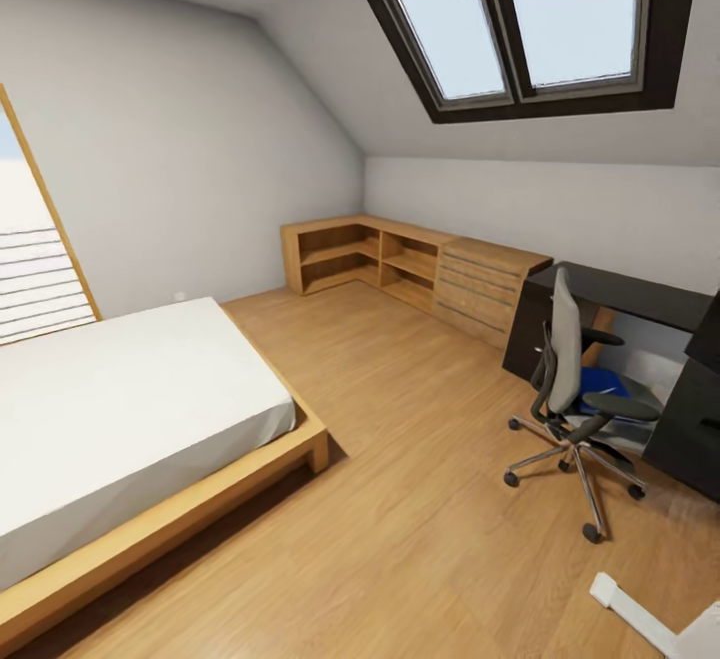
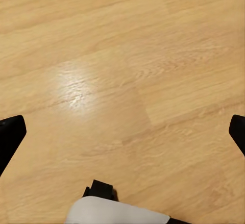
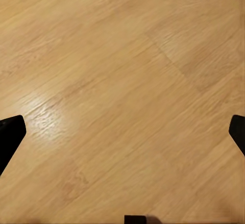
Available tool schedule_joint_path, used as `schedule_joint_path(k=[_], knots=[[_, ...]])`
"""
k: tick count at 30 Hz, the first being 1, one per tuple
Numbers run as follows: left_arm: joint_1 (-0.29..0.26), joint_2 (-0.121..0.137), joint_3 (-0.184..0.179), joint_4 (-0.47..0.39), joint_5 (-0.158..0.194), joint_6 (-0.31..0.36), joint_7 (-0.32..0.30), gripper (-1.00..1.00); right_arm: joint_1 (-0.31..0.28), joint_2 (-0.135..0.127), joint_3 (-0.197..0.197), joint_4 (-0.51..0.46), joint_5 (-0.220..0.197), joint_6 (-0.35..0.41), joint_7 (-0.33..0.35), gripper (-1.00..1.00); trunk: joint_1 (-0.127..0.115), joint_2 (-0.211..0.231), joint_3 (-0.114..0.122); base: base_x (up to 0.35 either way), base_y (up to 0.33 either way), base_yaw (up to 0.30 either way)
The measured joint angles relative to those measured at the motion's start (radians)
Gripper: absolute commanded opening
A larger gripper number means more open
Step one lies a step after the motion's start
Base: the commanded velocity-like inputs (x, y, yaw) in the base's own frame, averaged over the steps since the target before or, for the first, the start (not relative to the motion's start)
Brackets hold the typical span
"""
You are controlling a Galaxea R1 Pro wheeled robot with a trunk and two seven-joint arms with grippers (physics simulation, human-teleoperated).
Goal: In the bedroom, organize the workspace by keeping the computer under the desk, ensuring the monitor is on the desk, placing the keyboard on the desk next to the monitor, placing the mouse on the desk next to the keyboard, moving the folder from the swivel chair onto the desk next to the mouse, stacking the notebook on top of the folder with the pen on top of the notebook, and positioning the swivel chair next to the desk.
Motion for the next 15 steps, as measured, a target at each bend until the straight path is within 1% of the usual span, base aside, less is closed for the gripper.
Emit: schedule_joint_path(k=[5, 9, 14, 15], knots=[[0.000, 0.002, 0.003, 0.032, 0.003, 0.001, -0.004, 1.00, 0.000, 0.000, 0.000, 0.001, 0.000, 0.000, 0.000, 1.00, 0.000, 0.000, -0.004, 0.001, 0.001, -0.076], [0.000, 0.001, 0.005, 0.043, 0.004, -0.002, 0.003, 1.00, 0.000, 0.001, 0.000, 0.001, 0.000, 0.000, 0.000, 1.00, 0.000, 0.000, -0.008, 0.000, 0.000, -0.023], [0.000, -0.001, 0.007, 0.045, 0.005, -0.050, 0.007, 1.00, 0.000, 0.001, 0.001, 0.001, 0.001, 0.000, 0.000, 1.00, 0.000, 0.000, -0.010, 0.000, 0.000, -0.004], [0.000, -0.001, 0.007, 0.045, 0.005, -0.072, 0.007, 1.00, 0.000, 0.001, 0.001, 0.001, 0.001, 0.000, 0.000, 1.00, 0.000, 0.000, -0.010, 0.000, 0.000, -0.002]])
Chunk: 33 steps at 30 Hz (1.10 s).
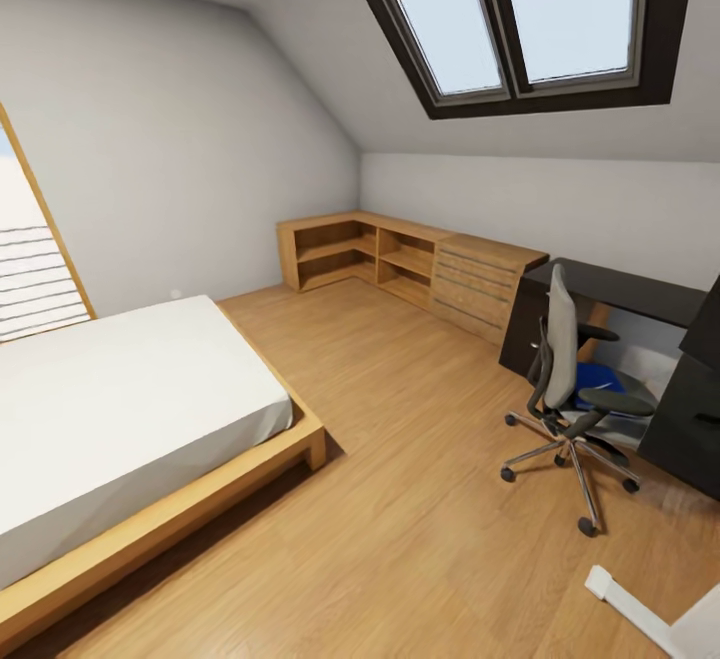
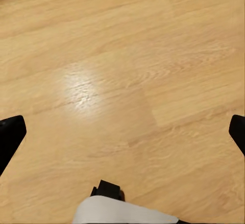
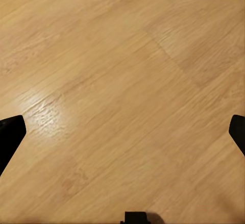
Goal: In the bedroom, organize the workspace by keeping the computer under the desk, ensuring the monitor is on the desk, placing the keyboard on the desk next to the monitor, placing the mouse on the desk next to the keyboard, moving the folder from the swivel chair onto the desk next to the mouse, stacking the notebook on top of the folder with the pen on top of the notebook, and positioning the swivel chair next to the desk.
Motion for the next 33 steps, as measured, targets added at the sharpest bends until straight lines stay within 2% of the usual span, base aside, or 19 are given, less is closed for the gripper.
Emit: schedule_joint_path(k=[6, 16, 33], knots=[[0.000, -0.002, -0.001, 0.001, 0.000, -0.065, 0.001, 1.00, 0.000, 0.000, 0.000, 0.000, 0.000, 0.000, 0.000, 1.00, 0.000, 0.000, -0.002, -0.013, 0.000, 0.000], [0.000, -0.002, -0.002, 0.001, -0.001, -0.077, 0.001, 1.00, 0.000, 0.000, 0.000, 0.000, 0.015, 0.000, 0.000, 1.00, 0.000, 0.000, -0.006, 0.023, 0.008, 0.000], [0.000, -0.003, -0.004, 0.001, 0.000, -0.073, -0.001, 1.00, 0.000, 0.000, 0.000, 0.000, 0.030, 0.000, 0.001, 1.00, -0.001, 0.000, -0.008, 0.272, 0.181, -0.003]])
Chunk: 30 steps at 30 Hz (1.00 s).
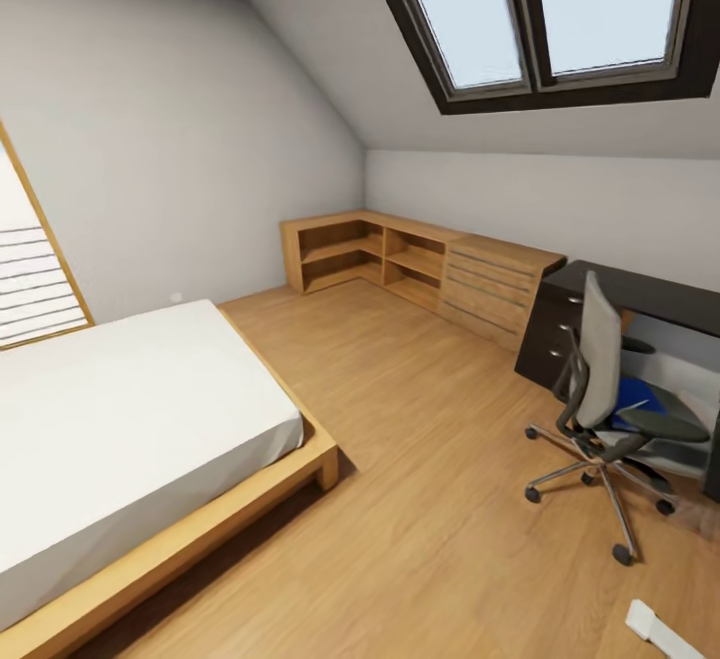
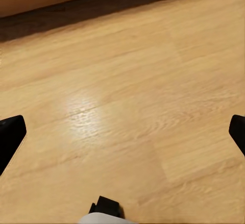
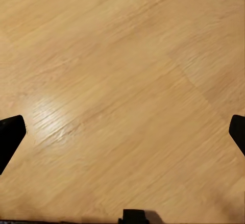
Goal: In the bedroom, organize the workspace by keeping the computer under the desk, ensuring the monitor is on the desk, placing the keyboard on the desk next to the monitor, placing the mouse on the desk next to the keyboard, moving the folder from the swivel chair onto the desk next to the mouse, stacking the notebook on top of the folder with the pen on top of the notebook, and positioning the swivel chair next to the desk.
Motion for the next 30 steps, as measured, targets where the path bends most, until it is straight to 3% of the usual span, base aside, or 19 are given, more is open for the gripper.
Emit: schedule_joint_path(k=[17, 30], knots=[[0.000, 0.001, 0.000, 0.001, 0.001, 0.005, 0.001, 1.00, 0.000, 0.000, 0.000, 0.000, 0.006, 0.000, 0.000, 1.00, 0.000, 0.000, 0.000, 0.273, 0.222, -0.229], [0.000, 0.001, 0.001, 0.001, 0.001, 0.008, 0.000, 1.00, 0.000, 0.000, 0.000, 0.000, 0.009, 0.000, 0.000, 1.00, 0.000, 0.000, 0.000, 0.309, 0.094, -0.204]])
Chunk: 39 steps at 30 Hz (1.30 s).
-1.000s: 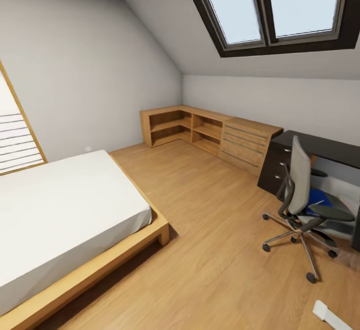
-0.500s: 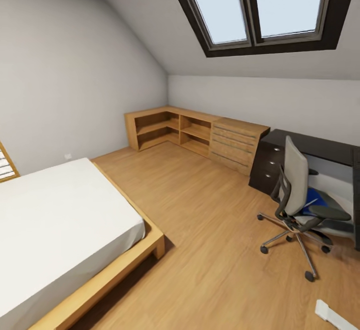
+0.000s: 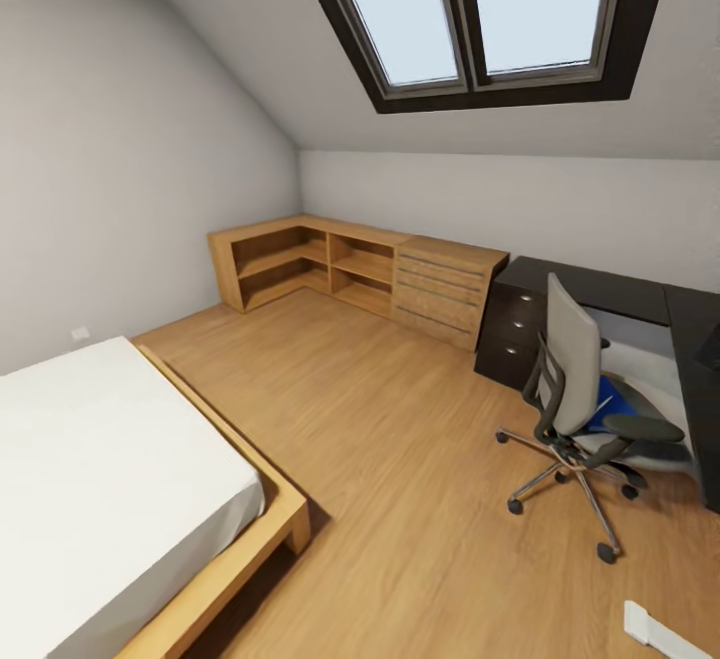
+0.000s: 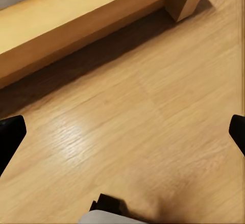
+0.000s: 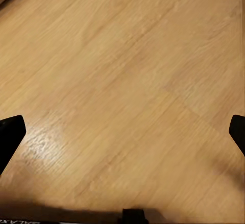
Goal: In the bedroom, organize the workspace by keeping the computer under the desk, ensuring the monitor is on the desk, placing the keyboard on the desk next to the monitor, placing the mouse on the desk next to the keyboard, moving the folder from the swivel chair onto the desk next to the mouse, stacking the notebook on top of the folder with the pen on top of the notebook, and positioning the swivel chair next to the desk.
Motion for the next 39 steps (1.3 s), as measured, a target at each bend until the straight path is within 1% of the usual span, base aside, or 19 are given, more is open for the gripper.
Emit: schedule_joint_path(k=[16, 21, 22, 26, 32, 39], knots=[[0.000, -0.002, 0.000, 0.001, 0.000, 0.000, 0.000, 1.00, 0.000, 0.000, 0.001, 0.001, 0.000, 0.002, 0.000, 1.00, 0.000, 0.000, 0.000, 0.323, 0.002, -0.204], [0.000, -0.001, 0.000, 0.001, 0.000, 0.000, 0.000, 1.00, 0.000, 0.004, 0.004, 0.003, 0.053, 0.009, 0.002, 1.00, 0.000, 0.000, 0.000, 0.324, 0.000, -0.239], [0.000, -0.001, 0.000, 0.001, 0.000, 0.000, 0.000, 1.00, 0.000, 0.006, 0.005, 0.003, 0.075, 0.009, 0.000, 1.00, 0.000, 0.000, 0.000, 0.324, 0.000, -0.249], [0.000, -0.001, 0.000, 0.001, 0.000, 0.000, 0.000, 1.00, 0.000, 0.010, 0.005, 0.004, 0.115, 0.009, -0.002, 1.00, 0.000, 0.000, 0.000, 0.324, 0.000, -0.226], [0.000, -0.001, 0.000, 0.001, 0.000, 0.000, 0.000, 1.00, 0.000, 0.011, 0.004, 0.004, 0.123, 0.004, -0.002, 1.00, 0.000, 0.000, 0.000, 0.308, 0.000, -0.067], [0.000, -0.002, -0.001, 0.001, -0.002, -0.007, -0.004, 1.00, 0.000, 0.011, 0.003, 0.004, 0.121, 0.004, -0.002, 1.00, 0.001, 0.000, 0.000, 0.029, 0.000, -0.226]])
